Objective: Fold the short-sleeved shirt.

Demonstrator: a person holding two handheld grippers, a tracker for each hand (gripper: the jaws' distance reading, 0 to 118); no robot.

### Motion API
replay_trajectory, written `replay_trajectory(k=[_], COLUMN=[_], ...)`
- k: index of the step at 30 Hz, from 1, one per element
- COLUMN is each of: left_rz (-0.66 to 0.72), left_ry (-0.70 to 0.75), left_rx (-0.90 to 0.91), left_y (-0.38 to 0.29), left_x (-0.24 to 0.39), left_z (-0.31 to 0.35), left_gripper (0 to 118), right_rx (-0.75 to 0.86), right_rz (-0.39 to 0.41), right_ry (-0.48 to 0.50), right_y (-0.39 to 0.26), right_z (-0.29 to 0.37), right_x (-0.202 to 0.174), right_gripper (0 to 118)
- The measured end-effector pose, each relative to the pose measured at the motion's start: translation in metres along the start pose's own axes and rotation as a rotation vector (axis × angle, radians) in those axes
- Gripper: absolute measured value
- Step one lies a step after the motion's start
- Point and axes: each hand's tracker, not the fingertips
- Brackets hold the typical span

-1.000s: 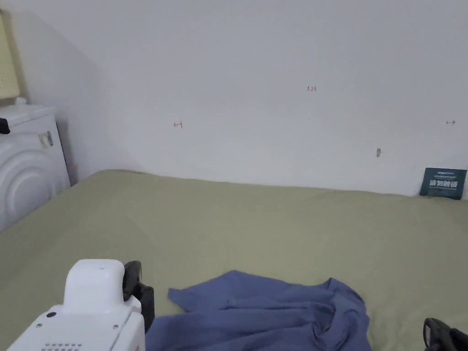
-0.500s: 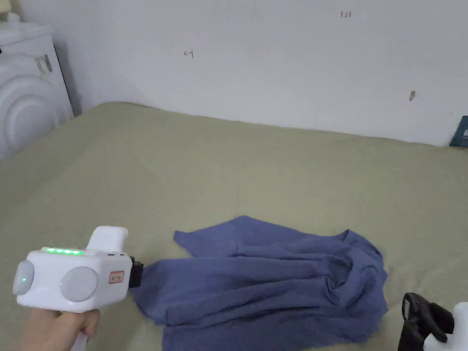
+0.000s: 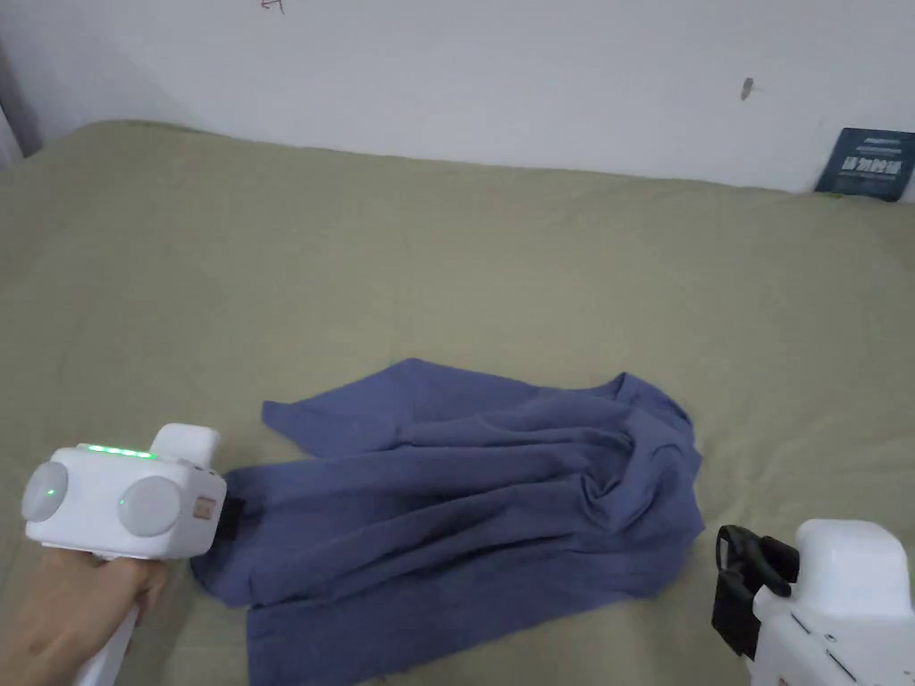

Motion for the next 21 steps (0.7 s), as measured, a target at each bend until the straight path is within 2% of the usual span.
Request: replay_trajectory(k=[1,4,7,12,14,15,16,17,18,19,21], left_rz=[0.003,-0.049,-0.012,-0.008,-0.006,0.007,0.011,0.014,0.021,0.026,0.018], left_ry=[-0.024,0.011,0.007,-0.008,-0.014,-0.02,-0.025,-0.031,-0.034,-0.036,-0.037], left_rx=[0.027,-0.01,-0.004,-0.002,0.003,0.008,0.008,0.007,0.006,0.007,0.009], left_y=[-0.004,-0.009,-0.007,-0.006,-0.006,-0.006,-0.006,-0.005,-0.004,-0.004,-0.004], left_x=[0.004,0.008,0.003,-0.005,-0.004,-0.005,-0.006,-0.008,-0.007,-0.007,-0.007], left_z=[0.003,-0.004,-0.008,-0.015,-0.015,-0.015,-0.016,-0.018,-0.019,-0.02,-0.021], left_gripper=[1,1,1,1,1,1,1,1,1,1,1], right_rx=[-0.015,-0.043,-0.072,-0.168,-0.261,-0.302,-0.34,-0.4,-0.453,-0.503,-0.504], right_rz=[-0.01,0.001,-0.006,-0.067,-0.059,-0.061,-0.098,-0.138,-0.162,-0.166,-0.143], right_ry=[-0.01,-0.041,-0.048,-0.04,0.009,0.02,0.043,0.112,0.132,0.136,0.142], right_y=[0.0,0.005,0.023,0.064,0.08,0.086,0.088,0.091,0.092,0.091,0.089], right_z=[-0.004,-0.022,-0.051,-0.136,-0.181,-0.199,-0.216,-0.236,-0.251,-0.265,-0.279], right_x=[0.005,0.02,0.043,0.08,0.09,0.094,0.093,0.098,0.101,0.101,0.095], right_gripper=[1,1,1,1,5,17,47,67,79,81,81])
